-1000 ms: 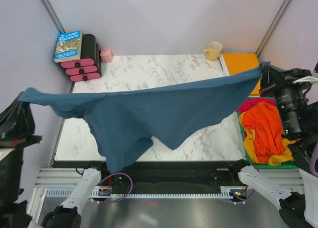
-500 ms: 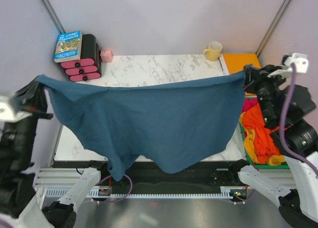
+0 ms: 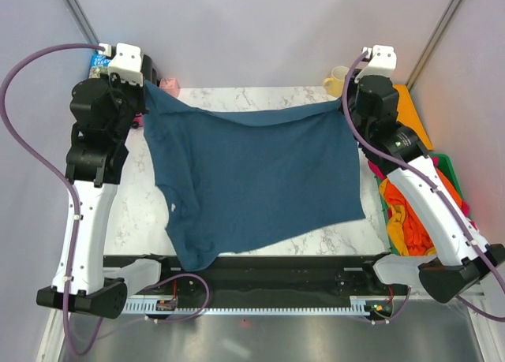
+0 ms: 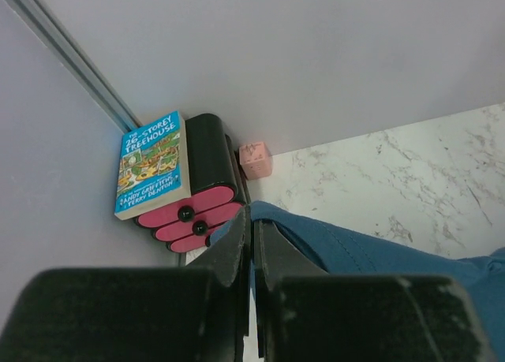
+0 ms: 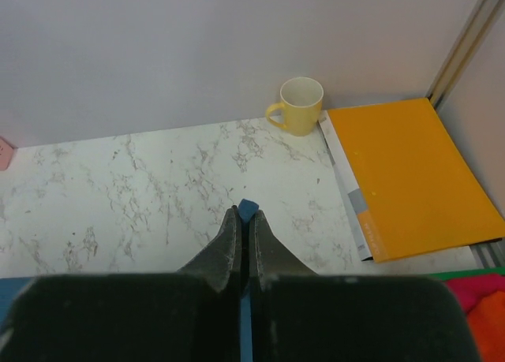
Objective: Fold and stack the t-shirts
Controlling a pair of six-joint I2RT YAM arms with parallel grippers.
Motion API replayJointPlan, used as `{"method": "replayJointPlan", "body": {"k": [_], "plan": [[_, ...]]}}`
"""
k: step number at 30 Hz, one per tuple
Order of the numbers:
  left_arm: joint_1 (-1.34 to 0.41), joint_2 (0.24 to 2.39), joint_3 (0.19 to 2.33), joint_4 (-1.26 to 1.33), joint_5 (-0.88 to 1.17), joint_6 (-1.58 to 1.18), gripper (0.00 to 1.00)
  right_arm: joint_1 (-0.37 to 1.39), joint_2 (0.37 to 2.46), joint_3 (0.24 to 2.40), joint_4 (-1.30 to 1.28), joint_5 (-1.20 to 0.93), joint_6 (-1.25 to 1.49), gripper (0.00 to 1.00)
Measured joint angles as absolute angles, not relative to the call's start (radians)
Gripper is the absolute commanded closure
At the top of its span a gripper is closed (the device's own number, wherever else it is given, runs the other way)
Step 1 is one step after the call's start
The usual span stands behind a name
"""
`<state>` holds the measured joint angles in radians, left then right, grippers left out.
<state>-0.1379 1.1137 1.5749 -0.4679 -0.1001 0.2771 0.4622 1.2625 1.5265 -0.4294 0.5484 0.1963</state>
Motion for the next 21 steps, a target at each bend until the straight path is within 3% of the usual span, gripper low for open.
{"method": "replayJointPlan", "body": {"k": [7, 21], "plan": [[-0.118, 1.109, 1.705, -0.473, -0.083, 0.254, 0.98, 0.463, 1.184, 1.56, -0.396, 0.537, 0.171, 1.0], [-0.118, 0.773, 1.959, -0.69, -0.004, 0.202, 0.98, 0.468, 0.886, 1.604, -0.497, 0.445, 0.19, 1.0]]}}
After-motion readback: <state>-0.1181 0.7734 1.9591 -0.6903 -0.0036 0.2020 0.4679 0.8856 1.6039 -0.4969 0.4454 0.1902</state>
